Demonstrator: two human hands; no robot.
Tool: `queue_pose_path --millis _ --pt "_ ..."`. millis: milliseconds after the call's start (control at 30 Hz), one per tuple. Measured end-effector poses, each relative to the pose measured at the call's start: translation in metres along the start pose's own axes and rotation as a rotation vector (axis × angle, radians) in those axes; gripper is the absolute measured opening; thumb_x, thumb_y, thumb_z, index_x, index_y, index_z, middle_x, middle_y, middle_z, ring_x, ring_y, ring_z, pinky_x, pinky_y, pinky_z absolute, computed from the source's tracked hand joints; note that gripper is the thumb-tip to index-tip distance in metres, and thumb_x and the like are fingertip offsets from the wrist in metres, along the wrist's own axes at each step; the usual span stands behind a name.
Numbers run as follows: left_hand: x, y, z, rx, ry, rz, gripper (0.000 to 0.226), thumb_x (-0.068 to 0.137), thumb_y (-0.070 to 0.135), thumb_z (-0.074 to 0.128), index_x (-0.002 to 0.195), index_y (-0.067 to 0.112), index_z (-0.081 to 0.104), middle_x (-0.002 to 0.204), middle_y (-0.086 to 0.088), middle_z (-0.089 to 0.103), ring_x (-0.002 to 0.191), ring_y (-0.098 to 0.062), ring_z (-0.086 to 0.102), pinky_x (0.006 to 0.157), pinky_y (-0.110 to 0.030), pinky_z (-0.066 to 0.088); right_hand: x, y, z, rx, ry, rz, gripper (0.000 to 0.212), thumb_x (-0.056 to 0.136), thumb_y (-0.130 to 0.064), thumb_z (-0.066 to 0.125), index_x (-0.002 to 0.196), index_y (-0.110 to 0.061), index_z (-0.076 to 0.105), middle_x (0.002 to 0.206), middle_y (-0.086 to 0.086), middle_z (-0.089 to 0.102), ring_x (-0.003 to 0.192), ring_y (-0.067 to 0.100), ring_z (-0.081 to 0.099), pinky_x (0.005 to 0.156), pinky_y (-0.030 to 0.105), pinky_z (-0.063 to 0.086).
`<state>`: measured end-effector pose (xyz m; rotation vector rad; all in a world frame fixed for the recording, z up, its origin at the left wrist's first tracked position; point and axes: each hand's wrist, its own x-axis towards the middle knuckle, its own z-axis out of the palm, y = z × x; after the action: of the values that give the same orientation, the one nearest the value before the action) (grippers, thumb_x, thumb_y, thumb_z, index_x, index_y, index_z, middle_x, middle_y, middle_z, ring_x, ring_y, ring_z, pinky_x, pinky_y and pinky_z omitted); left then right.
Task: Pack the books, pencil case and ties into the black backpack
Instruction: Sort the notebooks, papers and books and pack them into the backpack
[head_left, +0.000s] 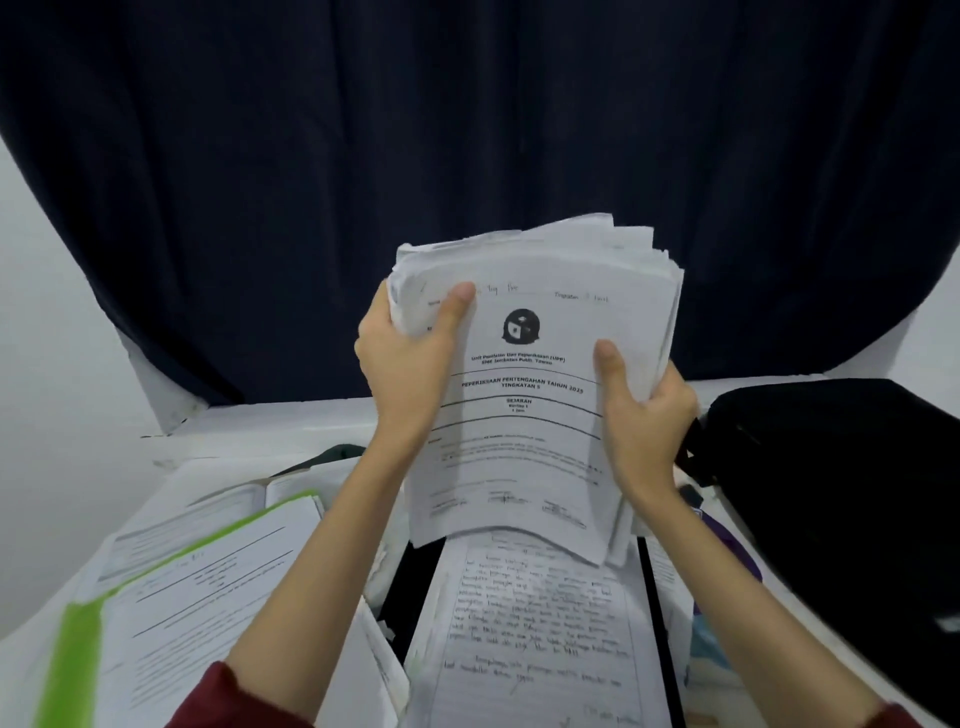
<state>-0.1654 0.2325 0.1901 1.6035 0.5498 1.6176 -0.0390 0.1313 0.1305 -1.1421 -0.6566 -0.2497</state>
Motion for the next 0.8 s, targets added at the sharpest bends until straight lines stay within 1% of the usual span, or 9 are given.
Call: queue_pose_path --millis 100,200,333,367,433,500,567,667,800 --pt "0.003 -0.013 -0.012 -0.039 -0.194 -0.155 0.031 0.076 0.036 0.077 0.1 0.021 0.065 0.093 0.006 0.072 0.087 -0.011 0.07 0.074 -0.03 0.056 0.001 0.012 -0.008 -0.012 -0.07 0.083 0.023 0.086 -0.027 0.066 0.105 -0.016 0.061 0.092 -0.015 0.064 0.084 -0.011 0.063 0.073 0.01 0.051" --pt "0.001 -0.036 -0.027 -0.068 -0.369 -0.326 0.059 0.068 0.051 0.077 0.115 0.02 0.062 0.103 0.005 0.072 0.094 -0.01 0.069 0.074 -0.025 0.055 -0.001 0.024 -0.022 -0.064 -0.168 0.182 0.04 0.078 -0.045 0.066 0.108 -0.021 0.058 0.098 -0.014 0.066 0.093 0.0 0.064 0.077 0.018 0.053" --pt "-0.006 -0.058 -0.035 -0.099 -0.44 -0.371 0.082 0.046 0.075 0.073 0.109 0.023 0.065 0.1 0.008 0.073 0.093 -0.006 0.069 0.072 -0.018 0.055 -0.002 0.031 -0.027 -0.053 -0.248 0.312 0.052 0.071 -0.058 0.063 0.112 -0.03 0.049 0.101 -0.019 0.063 0.093 -0.004 0.06 0.082 0.02 0.046" --pt "-0.009 -0.06 -0.032 -0.102 -0.428 -0.373 0.078 0.046 0.077 0.073 0.103 0.025 0.065 0.094 0.011 0.074 0.09 -0.005 0.069 0.067 -0.015 0.054 -0.004 0.032 -0.025 -0.054 -0.249 0.334 0.053 0.07 -0.059 0.062 0.113 -0.031 0.046 0.101 -0.021 0.06 0.092 -0.006 0.057 0.082 0.019 0.044" --pt "-0.015 -0.055 -0.022 -0.141 -0.375 -0.369 0.049 0.062 0.063 0.075 0.094 0.026 0.065 0.081 0.016 0.073 0.084 -0.003 0.07 0.062 -0.012 0.051 -0.006 0.032 -0.019 -0.051 -0.208 0.324 0.051 0.07 -0.056 0.064 0.109 -0.029 0.046 0.1 -0.02 0.06 0.089 -0.007 0.057 0.079 0.017 0.045" --pt "-0.011 -0.047 -0.013 -0.195 -0.257 -0.351 0.024 0.077 0.045 0.069 0.09 0.025 0.064 0.075 0.015 0.072 0.077 -0.002 0.069 0.061 -0.015 0.052 -0.008 0.029 -0.015 0.009 -0.15 0.309 0.045 0.072 -0.044 0.071 0.105 -0.022 0.049 0.097 -0.014 0.063 0.082 -0.006 0.063 0.069 0.012 0.048" --pt "0.0 -0.037 -0.011 -0.205 -0.142 -0.282 0.014 0.083 0.037 0.065 0.087 0.024 0.062 0.073 0.013 0.07 0.07 0.0 0.068 0.061 -0.018 0.053 -0.008 0.027 -0.016 0.083 -0.103 0.312 0.037 0.078 -0.033 0.071 0.104 -0.015 0.051 0.092 -0.011 0.067 0.077 -0.006 0.066 0.063 0.01 0.05" --pt "0.017 -0.031 -0.014 -0.145 -0.146 -0.175 0.022 0.078 0.041 0.074 0.08 0.024 0.059 0.069 0.014 0.066 0.063 0.002 0.064 0.061 -0.022 0.053 -0.01 0.034 -0.02 0.078 -0.149 0.302 0.034 0.081 -0.045 0.061 0.107 -0.024 0.055 0.098 -0.018 0.065 0.086 -0.01 0.062 0.07 0.006 0.046" --pt "0.019 -0.037 -0.017 -0.091 -0.247 -0.224 0.046 0.059 0.065 0.064 0.077 0.024 0.062 0.063 0.014 0.068 0.063 -0.002 0.066 0.059 -0.02 0.054 -0.02 0.053 -0.022 0.03 -0.236 0.419 0.068 0.075 -0.068 0.047 0.13 -0.028 0.046 0.113 -0.021 0.058 0.106 -0.004 0.055 0.084 0.011 0.042"
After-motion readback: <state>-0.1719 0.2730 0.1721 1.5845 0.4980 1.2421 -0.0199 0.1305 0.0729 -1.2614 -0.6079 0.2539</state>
